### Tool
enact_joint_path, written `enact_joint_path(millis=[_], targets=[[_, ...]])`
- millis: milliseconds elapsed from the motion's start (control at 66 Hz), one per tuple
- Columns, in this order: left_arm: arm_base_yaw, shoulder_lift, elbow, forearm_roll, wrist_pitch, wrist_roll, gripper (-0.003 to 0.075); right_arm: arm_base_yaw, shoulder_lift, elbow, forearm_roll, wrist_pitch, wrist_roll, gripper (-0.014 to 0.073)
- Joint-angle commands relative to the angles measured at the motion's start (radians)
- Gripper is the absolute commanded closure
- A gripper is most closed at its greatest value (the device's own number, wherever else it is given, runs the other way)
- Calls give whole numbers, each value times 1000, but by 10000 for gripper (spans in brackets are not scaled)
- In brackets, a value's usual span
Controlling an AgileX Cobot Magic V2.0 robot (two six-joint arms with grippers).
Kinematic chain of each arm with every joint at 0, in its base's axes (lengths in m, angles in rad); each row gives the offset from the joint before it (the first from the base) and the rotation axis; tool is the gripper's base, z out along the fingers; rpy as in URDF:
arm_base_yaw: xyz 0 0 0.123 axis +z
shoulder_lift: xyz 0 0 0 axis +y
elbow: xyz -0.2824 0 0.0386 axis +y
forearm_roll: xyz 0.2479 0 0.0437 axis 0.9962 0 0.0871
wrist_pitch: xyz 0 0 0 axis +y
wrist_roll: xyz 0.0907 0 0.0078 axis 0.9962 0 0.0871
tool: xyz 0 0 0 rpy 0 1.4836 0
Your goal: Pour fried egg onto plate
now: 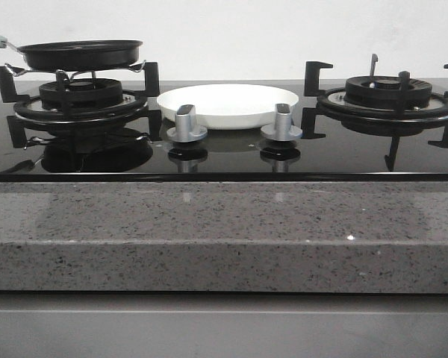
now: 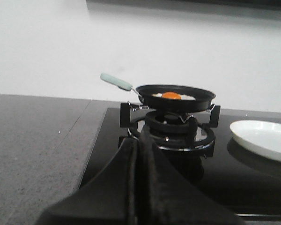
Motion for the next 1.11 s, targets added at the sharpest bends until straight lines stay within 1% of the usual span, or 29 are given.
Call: enact_joint_path(millis=[0, 121, 273, 500, 515, 606, 682, 788, 879, 940, 1091], targets=[[-3, -14, -75, -3, -89, 1, 740, -5, -19, -70, -15, -82, -5, 653], [-3, -3, -195, -3, 0, 1, 740, -5, -12, -178, -15, 5, -5, 653], [-3, 68, -367, 1, 65, 1, 740, -5, 44, -341, -24, 121, -5, 653], [-3, 248, -596, 3, 206, 1, 740, -5, 231, -590, -24, 284, -5, 653], [-3, 279, -623, 3, 236, 1, 740, -5, 264, -624, -24, 303, -5, 653], [-3, 355, -703, 3, 330, 1, 740, -5, 347, -692, -24, 368, -5, 653], [-3, 410, -734, 3, 388, 1, 740, -5, 402, -727, -24, 416, -5, 653], [-3, 466, -732, 3, 408, 1, 740, -5, 468, -730, -24, 471, -5, 653], [-3, 504, -732, 3, 454, 1, 740, -5, 519, -729, -24, 521, -5, 653], [-3, 526, -732, 3, 482, 1, 740, -5, 550, -729, -24, 533, -5, 653], [-3, 580, -730, -1, 487, 1, 740, -5, 609, -729, -24, 547, -5, 653]])
